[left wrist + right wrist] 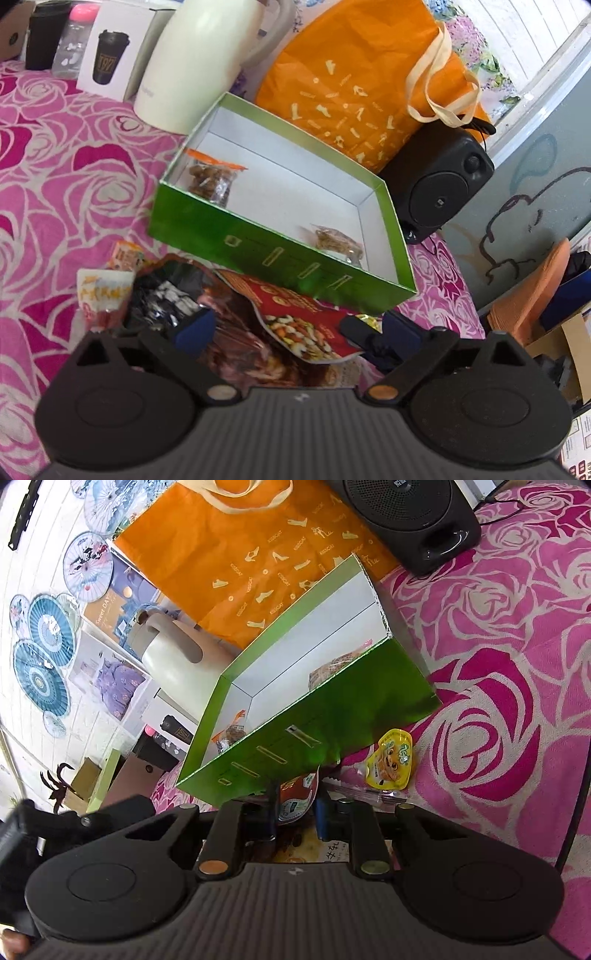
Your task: Organize snacks
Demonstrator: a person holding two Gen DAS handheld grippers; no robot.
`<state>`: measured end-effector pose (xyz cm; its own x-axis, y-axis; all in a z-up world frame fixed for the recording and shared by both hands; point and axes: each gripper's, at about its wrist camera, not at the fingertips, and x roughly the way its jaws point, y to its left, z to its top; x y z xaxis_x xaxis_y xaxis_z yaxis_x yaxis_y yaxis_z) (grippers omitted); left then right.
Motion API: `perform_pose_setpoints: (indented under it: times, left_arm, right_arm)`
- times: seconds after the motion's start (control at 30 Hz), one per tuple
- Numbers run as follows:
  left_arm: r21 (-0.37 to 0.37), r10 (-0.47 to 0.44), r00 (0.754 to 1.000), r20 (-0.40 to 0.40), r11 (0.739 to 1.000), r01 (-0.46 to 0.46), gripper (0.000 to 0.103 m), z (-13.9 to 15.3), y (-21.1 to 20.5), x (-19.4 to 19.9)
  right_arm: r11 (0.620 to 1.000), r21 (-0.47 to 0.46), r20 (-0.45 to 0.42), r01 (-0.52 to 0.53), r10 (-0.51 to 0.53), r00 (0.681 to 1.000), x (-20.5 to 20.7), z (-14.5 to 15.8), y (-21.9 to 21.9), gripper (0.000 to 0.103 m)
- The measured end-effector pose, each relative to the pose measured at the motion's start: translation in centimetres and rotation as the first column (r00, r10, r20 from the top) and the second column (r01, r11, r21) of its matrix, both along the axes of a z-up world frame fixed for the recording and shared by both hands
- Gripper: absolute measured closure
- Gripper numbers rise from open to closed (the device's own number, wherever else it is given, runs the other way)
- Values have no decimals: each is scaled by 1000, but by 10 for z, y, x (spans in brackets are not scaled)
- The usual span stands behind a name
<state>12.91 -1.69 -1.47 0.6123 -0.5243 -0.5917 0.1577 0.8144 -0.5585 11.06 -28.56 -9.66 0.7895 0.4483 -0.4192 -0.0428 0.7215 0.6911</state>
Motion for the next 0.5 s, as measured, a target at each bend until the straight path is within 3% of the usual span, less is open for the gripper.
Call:
perform_pose_setpoints:
  times: [0.03, 0.1, 0.13, 0.27, 0.5]
  left_arm:
    - [-14, -1, 1000, -23, 1000, 0, 14, -2, -1, 1]
    - [-73, -3, 997, -71, 997, -2, 45, -12, -2, 3]
    - [-81, -1, 997, -73, 997, -4, 51, -15, -4, 3]
    - [-105, 38, 996, -80, 993, -46, 91, -26, -6, 6]
    - [-68, 25, 999, 20, 997, -24, 92, -22, -3, -8]
  right_arm:
    - [1000, 5, -2, 1, -1, 1000, -1, 0, 1, 71]
    - [1000, 8, 2, 1, -1, 1000, -3, -1, 0, 73]
    - [1000, 5, 6, -1, 1, 1000, -4, -1, 1, 74]
    - [1000, -5, 15, 2, -1, 1000, -7, -2, 2, 76]
    - [998, -60, 67, -2, 6, 998, -18, 6, 10, 82]
